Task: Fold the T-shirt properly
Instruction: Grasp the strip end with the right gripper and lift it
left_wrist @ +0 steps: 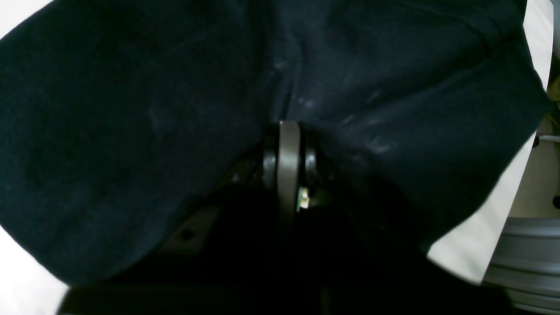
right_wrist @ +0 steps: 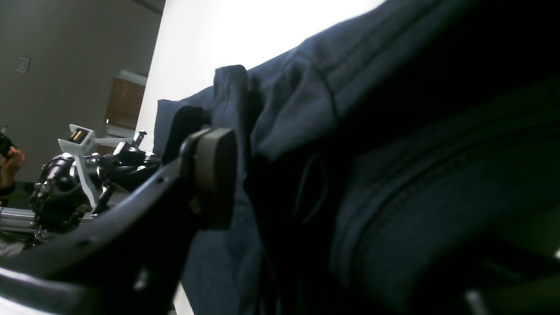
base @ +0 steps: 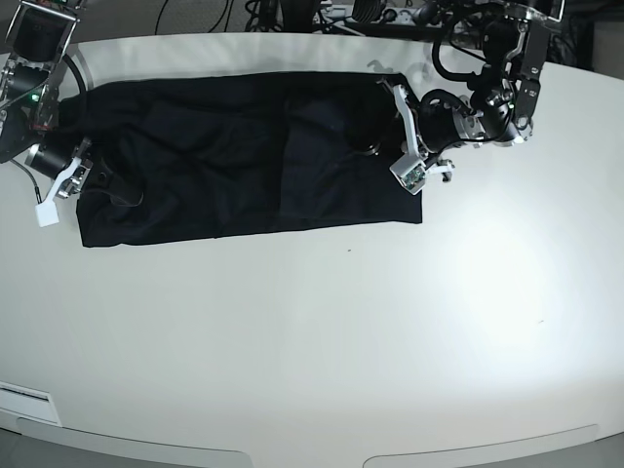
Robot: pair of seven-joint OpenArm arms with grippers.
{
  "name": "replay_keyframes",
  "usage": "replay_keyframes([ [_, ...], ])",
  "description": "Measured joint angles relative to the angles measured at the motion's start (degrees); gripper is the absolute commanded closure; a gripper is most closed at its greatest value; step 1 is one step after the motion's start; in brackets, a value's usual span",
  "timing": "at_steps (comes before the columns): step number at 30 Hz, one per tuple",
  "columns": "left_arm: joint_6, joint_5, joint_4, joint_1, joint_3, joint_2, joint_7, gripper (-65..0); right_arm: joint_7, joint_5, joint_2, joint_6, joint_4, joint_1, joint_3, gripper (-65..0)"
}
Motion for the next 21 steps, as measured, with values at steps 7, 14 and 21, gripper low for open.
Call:
replay_keyframes([
  [7, 0.0, -1.0, 0.0, 0.0, 0.0, -0.1, 0.2, 0.0, -2.1, -1.1, 2.2, -1.7, 2.3, -0.2, -0.9, 0.0],
  [14, -0.3, -10.4, 1.1, -1.6, 0.0, -0.1, 2.1, -8.4, -4.8, -4.1, 7.8, -2.7, 14.3, -1.4, -1.2, 0.0],
  [21, -0.3, -13.1, 1.9, -5.2, 0.0, -0.1, 2.0, -22.3, -4.5, -17.0, 13.6, -2.7, 25.1, -1.4, -1.2, 0.0],
])
